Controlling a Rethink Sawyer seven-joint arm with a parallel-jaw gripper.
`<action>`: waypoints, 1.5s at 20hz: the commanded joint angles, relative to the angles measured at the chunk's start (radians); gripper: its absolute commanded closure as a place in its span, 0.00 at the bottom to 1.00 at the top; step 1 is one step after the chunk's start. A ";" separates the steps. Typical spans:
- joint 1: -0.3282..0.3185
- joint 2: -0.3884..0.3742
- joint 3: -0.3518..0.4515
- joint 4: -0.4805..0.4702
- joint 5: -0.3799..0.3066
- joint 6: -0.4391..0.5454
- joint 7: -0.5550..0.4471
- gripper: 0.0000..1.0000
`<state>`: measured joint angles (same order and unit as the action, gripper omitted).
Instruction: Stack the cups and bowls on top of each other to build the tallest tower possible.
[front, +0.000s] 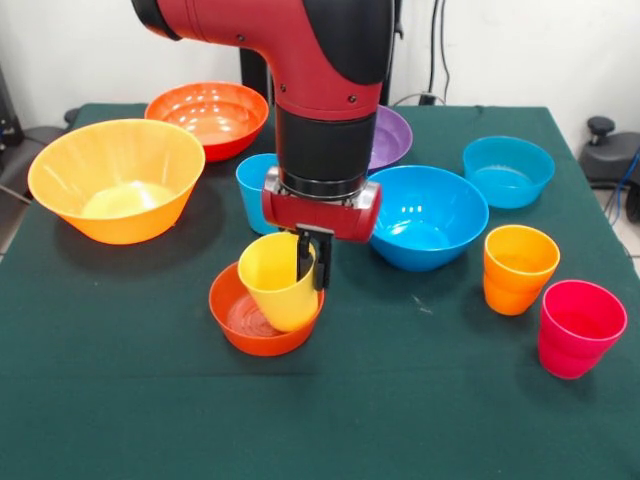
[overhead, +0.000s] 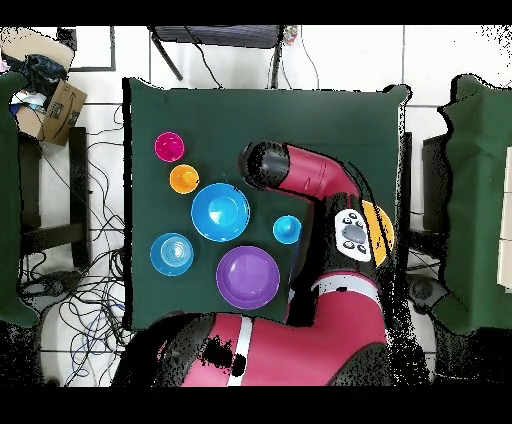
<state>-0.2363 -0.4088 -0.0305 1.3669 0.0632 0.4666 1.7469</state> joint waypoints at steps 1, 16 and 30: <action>0.022 0.078 0.100 -0.071 -0.009 -0.094 0.098 1.00; 0.018 0.108 0.100 -0.132 -0.016 -0.089 0.070 1.00; 0.006 0.097 0.121 -0.109 -0.015 -0.090 0.063 1.00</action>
<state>-0.2342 -0.3330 -0.0295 1.2736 0.0619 0.3961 1.7469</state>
